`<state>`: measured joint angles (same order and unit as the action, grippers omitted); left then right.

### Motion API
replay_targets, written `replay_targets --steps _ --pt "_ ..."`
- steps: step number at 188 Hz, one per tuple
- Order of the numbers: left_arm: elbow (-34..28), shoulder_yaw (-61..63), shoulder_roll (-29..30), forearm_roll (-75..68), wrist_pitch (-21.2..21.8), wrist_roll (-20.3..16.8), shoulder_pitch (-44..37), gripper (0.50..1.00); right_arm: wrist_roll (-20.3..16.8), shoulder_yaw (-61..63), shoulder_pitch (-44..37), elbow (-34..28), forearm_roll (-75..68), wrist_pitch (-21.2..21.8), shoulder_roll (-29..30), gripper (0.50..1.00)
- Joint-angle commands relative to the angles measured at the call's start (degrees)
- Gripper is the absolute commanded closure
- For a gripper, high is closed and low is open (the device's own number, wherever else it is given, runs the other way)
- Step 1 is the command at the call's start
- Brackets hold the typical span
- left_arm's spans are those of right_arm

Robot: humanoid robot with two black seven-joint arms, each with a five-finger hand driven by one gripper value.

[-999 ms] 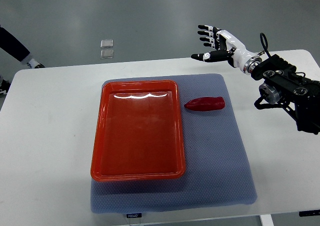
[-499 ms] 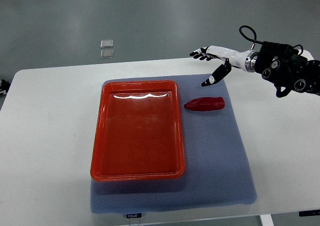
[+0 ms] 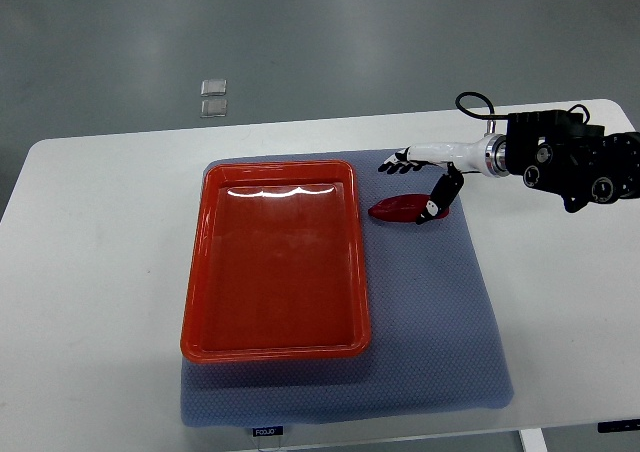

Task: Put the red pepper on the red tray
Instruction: 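Close the right hand's fingers around the red pepper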

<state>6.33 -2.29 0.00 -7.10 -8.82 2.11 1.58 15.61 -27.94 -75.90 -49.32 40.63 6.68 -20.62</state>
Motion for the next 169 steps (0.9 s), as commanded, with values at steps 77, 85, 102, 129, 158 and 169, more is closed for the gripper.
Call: replay_targets --steps 77,85,102,129,158,169 --pt "0.0 0.0 0.0 0.0 0.0 0.0 0.0 0.500 -5.8 -4.4 0.6 1.0 0.1 -6.1 2.9 0.595" --pt "0.0 0.0 0.0 0.0 0.0 0.0 0.0 0.500 -7.0 -4.4 0.6 1.0 0.1 -6.1 2.9 0.595" --pt "0.0 0.0 0.0 0.0 0.0 0.0 0.0 0.500 -8.2 -4.4 0.4 1.0 0.1 -6.1 2.9 0.595" --pt "0.0 0.0 0.0 0.0 0.0 0.0 0.0 0.500 -8.4 -4.4 0.2 1.0 0.1 -6.0 2.9 0.617" --pt "0.0 0.0 0.0 0.1 0.0 0.0 0.0 0.500 -8.3 -4.4 0.2 1.0 0.1 -5.9 2.9 0.691" --pt "0.0 0.0 0.0 0.0 0.0 0.0 0.0 0.500 -8.2 -4.4 0.3 0.9 0.2 -5.6 2.9 0.711"
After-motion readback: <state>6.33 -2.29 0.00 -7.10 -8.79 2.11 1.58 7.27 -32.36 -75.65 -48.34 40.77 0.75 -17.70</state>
